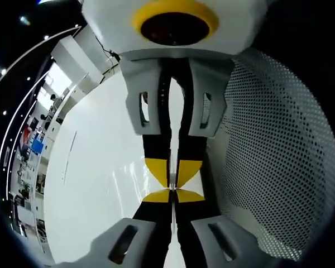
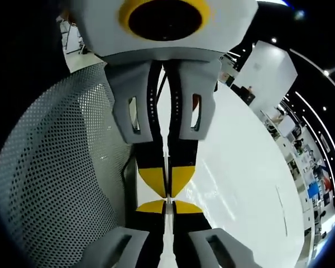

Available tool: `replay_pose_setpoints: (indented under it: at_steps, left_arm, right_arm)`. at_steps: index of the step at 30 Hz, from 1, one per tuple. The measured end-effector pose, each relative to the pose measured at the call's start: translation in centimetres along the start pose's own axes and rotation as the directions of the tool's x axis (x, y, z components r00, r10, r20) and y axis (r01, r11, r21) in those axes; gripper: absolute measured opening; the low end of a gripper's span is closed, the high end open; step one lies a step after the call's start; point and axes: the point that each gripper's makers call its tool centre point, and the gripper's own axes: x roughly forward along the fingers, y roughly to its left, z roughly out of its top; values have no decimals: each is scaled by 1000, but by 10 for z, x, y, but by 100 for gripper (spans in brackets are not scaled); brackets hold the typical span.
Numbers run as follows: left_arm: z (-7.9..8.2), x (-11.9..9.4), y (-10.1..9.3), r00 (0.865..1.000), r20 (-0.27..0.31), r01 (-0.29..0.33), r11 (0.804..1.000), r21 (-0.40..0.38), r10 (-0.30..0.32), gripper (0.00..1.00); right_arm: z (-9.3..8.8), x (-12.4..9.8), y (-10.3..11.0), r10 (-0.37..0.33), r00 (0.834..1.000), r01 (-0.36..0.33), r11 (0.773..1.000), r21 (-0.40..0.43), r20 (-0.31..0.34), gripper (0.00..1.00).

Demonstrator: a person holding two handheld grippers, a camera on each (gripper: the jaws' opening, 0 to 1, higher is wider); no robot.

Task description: Open the resealable bag by pulling the two sides of the seal apart until the entire bag opening is separated and visibly accessible.

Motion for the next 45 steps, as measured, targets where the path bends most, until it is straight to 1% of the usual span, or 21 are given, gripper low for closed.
replay_pose_setpoints:
  at_steps: [1,2,5,9,10,11,12,14,21,23,25,27,32,36,39,43,45]
  left_arm:
    - [0,0,1,1000,-2,0,1000,1,0,0]
    - [0,0,1,1000,-1,1,1000,2,-1,0]
    - [3,0,-1,1000,3,14,1000,7,-14,0]
    - [3,0,0,1000,4,15,1000,4,-15,0]
    - [3,0,0,1000,5,20,1000,5,-20,0]
    - [3,0,-1,1000,6,25,1000,6,-25,0]
    - [3,0,-2,999,5,34,999,8,-34,0]
    - [1,1,-3,999,6,37,999,1,-37,0]
    - [0,0,-4,999,11,39,999,-34,-39,0]
    - [1,0,-4,999,13,39,999,-32,-39,0]
    - [1,0,-4,999,12,45,999,-5,-45,0]
    - [1,0,-4,999,11,47,999,-2,-47,0]
    - [2,-2,-3,999,16,43,999,-8,-43,0]
    - [2,-3,-1,1000,17,25,1000,-2,-25,0]
    - [0,-4,0,1000,20,19,1000,-17,-18,0]
    - [-5,-7,1,1000,13,16,1000,-27,-16,0]
    - [-6,-8,1,1000,18,14,999,-39,-14,0]
  right_arm:
    - [-1,0,1,5,1000,-5,1000,-4,-7,2]
    - [1,0,2,12,1000,-12,1000,-11,1,3]
    - [-1,0,3,23,1000,-23,999,-35,-14,4]
    - [-1,1,2,27,1000,-27,999,-26,-11,3]
    - [-1,0,3,34,999,-34,999,-19,-12,3]
    - [-2,1,3,35,999,-35,999,-17,-20,0]
    - [-4,1,3,34,999,-34,999,-25,-25,0]
    - [-3,0,5,51,999,-51,999,-3,-16,0]
    - [-3,-1,7,62,998,-62,997,53,0,0]
    - [-3,-2,7,63,998,-63,996,62,2,0]
    - [-4,-2,8,65,998,-65,996,67,-1,0]
    - [-5,-2,8,66,998,-66,995,68,-2,0]
    - [-6,-4,7,67,998,-67,995,75,-3,0]
    - [-8,-5,5,65,998,-64,995,73,-8,0]
    - [-10,-5,4,65,998,-64,995,73,-11,0]
    - [-18,-6,5,64,997,-62,996,56,-35,0]
    - [-20,-8,4,64,997,-61,996,71,-32,0]
